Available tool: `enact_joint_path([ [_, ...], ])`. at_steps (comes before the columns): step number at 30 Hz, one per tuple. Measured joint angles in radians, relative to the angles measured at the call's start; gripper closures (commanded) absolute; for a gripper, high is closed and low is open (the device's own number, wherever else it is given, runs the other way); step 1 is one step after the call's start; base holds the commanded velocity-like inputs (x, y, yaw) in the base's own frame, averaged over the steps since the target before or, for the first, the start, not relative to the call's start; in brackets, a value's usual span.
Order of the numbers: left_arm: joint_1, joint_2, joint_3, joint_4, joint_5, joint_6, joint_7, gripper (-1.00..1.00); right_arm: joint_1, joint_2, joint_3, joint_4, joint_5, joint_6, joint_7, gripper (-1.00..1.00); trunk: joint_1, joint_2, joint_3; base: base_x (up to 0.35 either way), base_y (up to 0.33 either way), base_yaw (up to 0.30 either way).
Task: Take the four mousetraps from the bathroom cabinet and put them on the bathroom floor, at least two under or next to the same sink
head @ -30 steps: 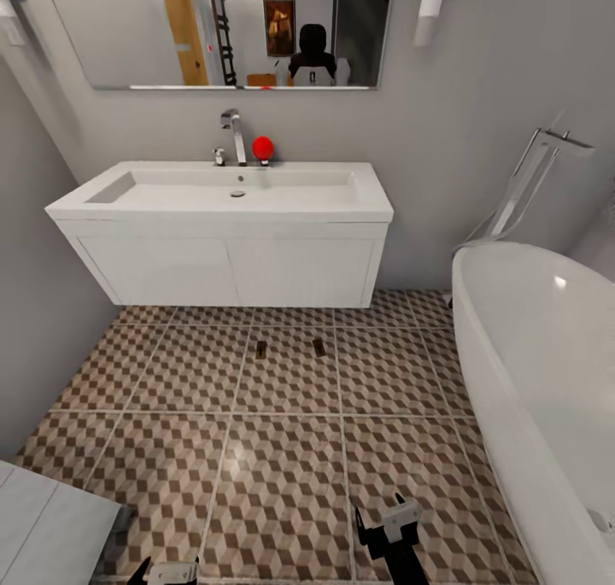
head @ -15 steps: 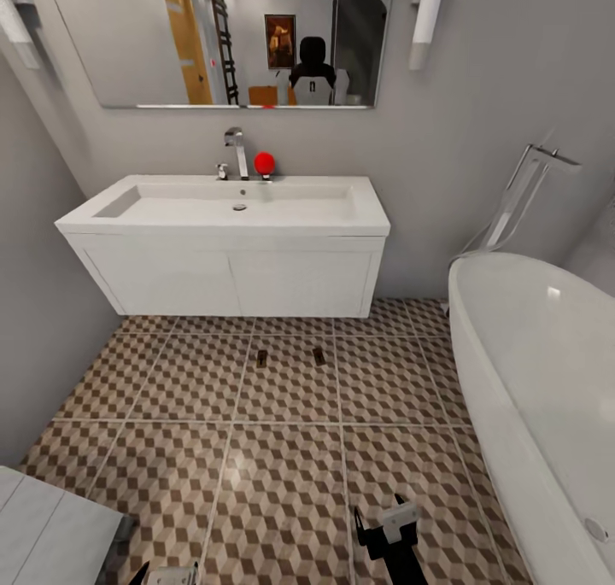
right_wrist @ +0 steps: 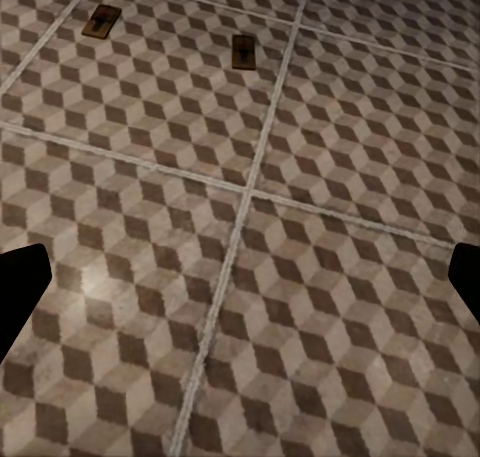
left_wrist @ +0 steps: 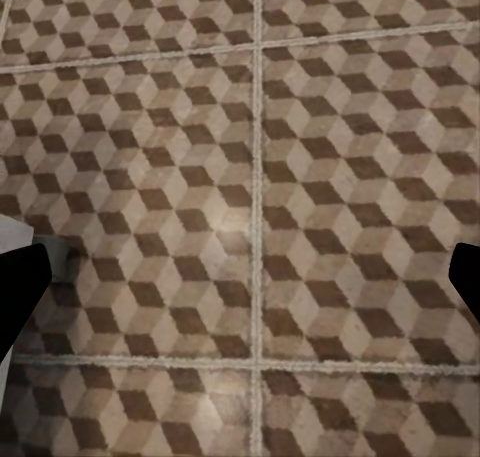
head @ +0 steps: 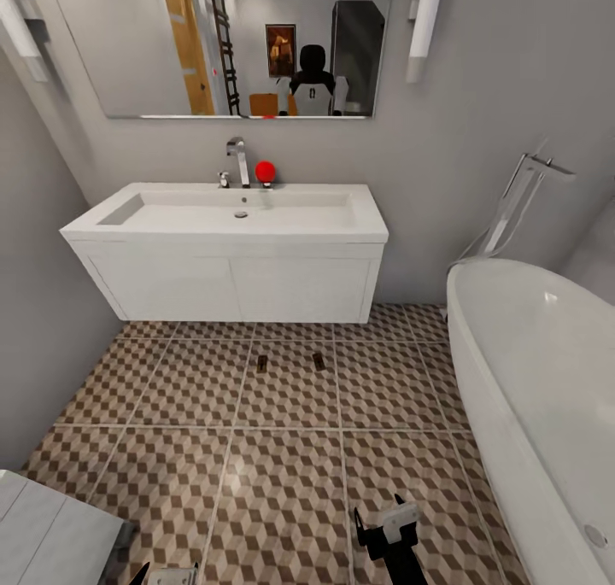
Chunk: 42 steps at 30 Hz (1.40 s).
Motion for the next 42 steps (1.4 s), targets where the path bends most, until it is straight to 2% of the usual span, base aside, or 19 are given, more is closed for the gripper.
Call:
enact_joint_path([
  [35,0.0,-0.002,0.0,0.0,0.0,0.003,0.002,-1.0,0.0,0.002,0.001,0.0,0.0,0.005,0.001,-1.0,0.0,0.0,0.0,0.0,0.0,0.0],
  [42,0.0,-0.002,0.0,0.001,0.0,0.003,0.002,-1.0,0.0,0.002,0.001,0.0,0.0,0.005,0.001,-1.0,0.0,0.0,0.008,0.0,0.0,0.0],
])
